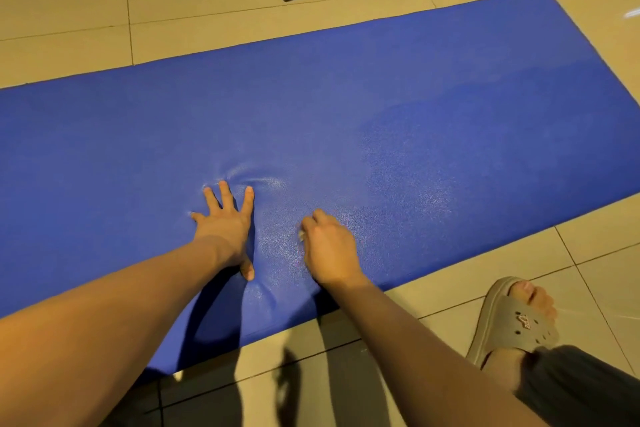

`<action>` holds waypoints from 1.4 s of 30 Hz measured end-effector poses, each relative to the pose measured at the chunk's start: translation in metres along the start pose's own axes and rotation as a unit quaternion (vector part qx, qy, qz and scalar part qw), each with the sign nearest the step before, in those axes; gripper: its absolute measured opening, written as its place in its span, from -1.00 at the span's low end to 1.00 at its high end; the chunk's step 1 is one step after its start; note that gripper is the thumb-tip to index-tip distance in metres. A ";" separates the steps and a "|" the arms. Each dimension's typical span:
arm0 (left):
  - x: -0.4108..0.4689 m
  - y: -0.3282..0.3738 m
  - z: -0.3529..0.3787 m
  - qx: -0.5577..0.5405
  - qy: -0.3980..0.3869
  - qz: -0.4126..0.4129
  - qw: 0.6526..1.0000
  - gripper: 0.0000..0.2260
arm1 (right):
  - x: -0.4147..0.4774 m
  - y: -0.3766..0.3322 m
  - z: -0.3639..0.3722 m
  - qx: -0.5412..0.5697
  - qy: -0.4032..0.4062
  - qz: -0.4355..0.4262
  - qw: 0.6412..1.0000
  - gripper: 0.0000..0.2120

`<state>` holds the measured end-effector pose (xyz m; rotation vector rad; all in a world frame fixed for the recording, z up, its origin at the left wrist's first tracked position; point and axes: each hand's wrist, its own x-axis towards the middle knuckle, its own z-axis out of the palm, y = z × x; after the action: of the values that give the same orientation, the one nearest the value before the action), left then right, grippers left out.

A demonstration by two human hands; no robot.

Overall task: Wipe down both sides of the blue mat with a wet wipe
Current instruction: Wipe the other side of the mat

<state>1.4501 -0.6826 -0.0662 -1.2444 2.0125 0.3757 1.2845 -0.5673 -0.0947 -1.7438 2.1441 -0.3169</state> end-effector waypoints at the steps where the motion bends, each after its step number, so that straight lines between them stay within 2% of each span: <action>1: 0.000 0.000 0.000 -0.001 0.000 0.001 1.000 0.52 | 0.004 0.012 -0.007 0.002 0.013 0.015 1.000 -0.92; 5: 0.001 0.000 0.000 -0.003 0.000 0.001 1.000 0.51 | 0.023 0.077 -0.038 0.004 0.066 0.148 0.987 -0.99; 9: 0.000 0.001 0.000 -0.005 -0.001 -0.002 1.000 0.51 | 0.038 0.103 -0.048 0.032 0.090 0.241 0.966 -0.93; 12: 0.001 0.001 0.000 -0.009 0.000 -0.002 1.000 0.51 | 0.034 0.066 -0.033 0.054 0.099 0.221 0.969 -0.86; 14: 0.001 0.001 0.000 -0.012 -0.002 -0.002 1.000 0.51 | 0.024 0.026 -0.015 0.068 0.087 0.160 0.981 -0.82; 17: 0.001 0.001 0.000 -0.013 -0.002 -0.006 1.000 0.51 | 0.012 -0.020 0.011 0.069 0.022 0.053 0.996 -0.83; 20: 0.001 0.002 0.000 -0.009 -0.001 -0.007 1.000 0.52 | 0.014 -0.014 0.009 0.055 -0.002 0.000 0.998 -0.91; 22: 0.001 0.002 0.000 -0.010 -0.002 -0.005 1.000 0.52 | 0.020 0.011 -0.003 0.044 0.025 0.023 0.998 -0.94; 27: 0.002 0.002 0.002 -0.007 0.007 -0.005 1.000 0.53 | 0.045 0.094 -0.041 0.046 0.094 0.178 0.979 -0.95; 31: 0.003 0.000 0.002 -0.016 0.007 -0.005 1.000 0.53 | 0.051 0.097 -0.040 0.057 0.120 0.245 0.960 -0.88; 33: 0.002 0.000 0.002 -0.017 0.007 -0.005 1.000 0.52 | 0.046 0.066 -0.025 0.069 0.126 0.220 0.965 -0.82; 38: 0.002 0.001 0.002 -0.016 0.009 -0.008 1.000 0.52 | 0.026 -0.014 0.014 0.068 0.062 0.039 0.995 -0.83; 40: 0.002 0.001 0.002 -0.016 0.007 -0.009 1.000 0.52 | 0.026 -0.013 0.013 0.042 0.035 -0.025 0.998 -0.88; 42: 0.002 0.001 0.002 -0.017 0.007 -0.007 1.000 0.52 | 0.032 0.007 0.000 0.002 0.047 -0.055 0.997 -0.92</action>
<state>1.4495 -0.6822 -0.0688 -1.2839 2.0154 0.3961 1.2729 -0.5969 -0.1017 -1.8838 2.1122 -0.4401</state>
